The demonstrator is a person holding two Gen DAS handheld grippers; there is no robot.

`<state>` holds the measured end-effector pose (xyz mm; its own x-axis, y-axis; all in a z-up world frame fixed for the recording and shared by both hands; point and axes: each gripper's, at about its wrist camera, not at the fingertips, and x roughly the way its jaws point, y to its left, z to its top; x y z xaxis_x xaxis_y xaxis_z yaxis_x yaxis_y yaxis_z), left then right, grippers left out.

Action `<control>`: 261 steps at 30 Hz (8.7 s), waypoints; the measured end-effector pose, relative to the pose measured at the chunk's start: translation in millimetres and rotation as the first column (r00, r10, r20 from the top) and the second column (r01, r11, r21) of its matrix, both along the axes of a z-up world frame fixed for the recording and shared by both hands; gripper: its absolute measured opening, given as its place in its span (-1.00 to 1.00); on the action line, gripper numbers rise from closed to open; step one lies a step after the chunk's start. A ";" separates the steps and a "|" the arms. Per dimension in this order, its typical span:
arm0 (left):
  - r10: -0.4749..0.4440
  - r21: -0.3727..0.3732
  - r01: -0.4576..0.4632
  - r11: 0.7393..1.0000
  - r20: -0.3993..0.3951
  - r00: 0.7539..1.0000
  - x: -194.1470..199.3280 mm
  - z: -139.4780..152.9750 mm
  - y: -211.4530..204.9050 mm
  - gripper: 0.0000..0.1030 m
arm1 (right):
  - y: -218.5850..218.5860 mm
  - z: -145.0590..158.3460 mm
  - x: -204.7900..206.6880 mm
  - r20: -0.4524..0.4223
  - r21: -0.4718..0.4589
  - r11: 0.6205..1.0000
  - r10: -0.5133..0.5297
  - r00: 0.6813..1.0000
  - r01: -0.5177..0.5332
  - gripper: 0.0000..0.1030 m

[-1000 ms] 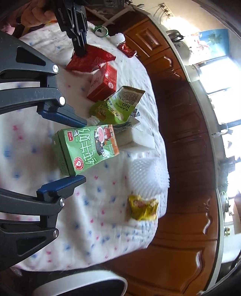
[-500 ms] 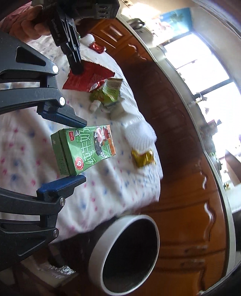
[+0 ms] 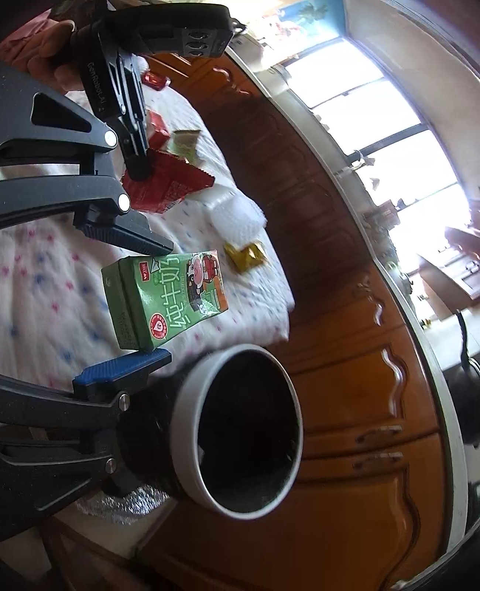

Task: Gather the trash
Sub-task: 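Carry red bag and green carton over the bin and open both grippers, then grasp the white foam block with the left gripper while the right gripper grasps the yellow wrapper, then carry foam block and yellow wrapper over the bin and open both grippers, then grasp the red milk carton with the left gripper while the right gripper grasps the green juice pouch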

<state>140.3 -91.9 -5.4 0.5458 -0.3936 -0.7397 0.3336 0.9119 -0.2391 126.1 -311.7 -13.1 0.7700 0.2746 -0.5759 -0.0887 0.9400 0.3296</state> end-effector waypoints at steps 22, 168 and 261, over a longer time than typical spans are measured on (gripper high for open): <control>-0.195 -0.018 0.194 0.981 -0.015 0.981 74.3 25.3 -123.2 -0.80 | -96.8 11.7 42.1 -0.014 -0.006 0.969 -0.246 0.969 0.246 0.03; -0.042 -0.022 0.043 0.999 0.038 0.998 57.3 40.2 -53.9 -0.46 | -59.1 10.5 42.1 -0.050 0.017 0.993 -0.118 0.992 0.119 -0.95; 0.226 0.018 -0.227 0.974 0.048 0.973 -19.4 2.7 93.8 0.10 | 75.9 -9.0 23.8 -0.076 0.094 0.984 0.158 0.985 -0.150 0.86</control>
<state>120.9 1.9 -2.7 0.6522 -0.2385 -0.7195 0.1275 0.9702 -0.2061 150.0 -235.8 -22.1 0.6654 0.4384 -0.6042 -0.1991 0.8843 0.4224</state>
